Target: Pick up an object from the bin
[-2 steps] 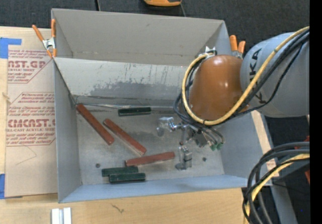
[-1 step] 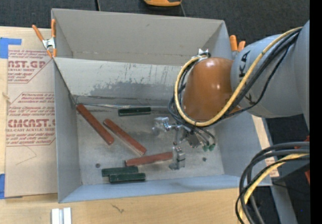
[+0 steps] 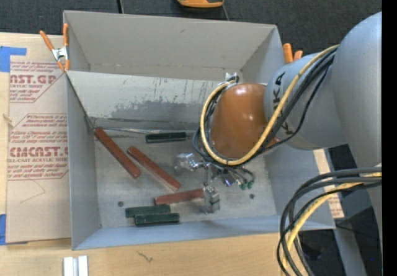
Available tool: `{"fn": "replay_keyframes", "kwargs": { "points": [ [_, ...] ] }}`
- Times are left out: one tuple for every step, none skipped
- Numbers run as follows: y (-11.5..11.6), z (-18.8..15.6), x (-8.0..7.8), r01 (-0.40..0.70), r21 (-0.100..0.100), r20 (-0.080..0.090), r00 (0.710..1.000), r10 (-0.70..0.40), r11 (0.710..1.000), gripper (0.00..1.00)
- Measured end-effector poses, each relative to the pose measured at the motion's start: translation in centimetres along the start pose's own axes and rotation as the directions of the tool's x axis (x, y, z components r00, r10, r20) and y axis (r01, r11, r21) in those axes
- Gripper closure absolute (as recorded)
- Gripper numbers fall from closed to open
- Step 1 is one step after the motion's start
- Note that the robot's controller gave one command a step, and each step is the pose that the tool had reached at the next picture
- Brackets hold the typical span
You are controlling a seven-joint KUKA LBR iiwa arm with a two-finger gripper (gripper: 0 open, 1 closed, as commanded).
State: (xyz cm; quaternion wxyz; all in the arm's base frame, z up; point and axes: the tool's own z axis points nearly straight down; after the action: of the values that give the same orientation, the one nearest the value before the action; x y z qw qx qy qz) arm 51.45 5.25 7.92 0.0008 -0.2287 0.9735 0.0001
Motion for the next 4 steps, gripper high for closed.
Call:
{"fn": "replay_keyframes", "kwargs": {
  "points": [
    [0.0,0.9,2.4,-0.194,-0.001,0.001,0.981,0.194,0.981,1.00],
    [0.0,0.9,2.4,-0.194,-0.001,0.001,0.981,0.194,0.981,1.00],
    [0.0,0.5,2.5,-0.193,-0.001,-0.003,0.981,0.193,0.981,1.00],
    [0.0,-1.1,2.5,-0.193,-0.001,-0.004,0.981,0.193,0.981,1.00]
  ]
}}
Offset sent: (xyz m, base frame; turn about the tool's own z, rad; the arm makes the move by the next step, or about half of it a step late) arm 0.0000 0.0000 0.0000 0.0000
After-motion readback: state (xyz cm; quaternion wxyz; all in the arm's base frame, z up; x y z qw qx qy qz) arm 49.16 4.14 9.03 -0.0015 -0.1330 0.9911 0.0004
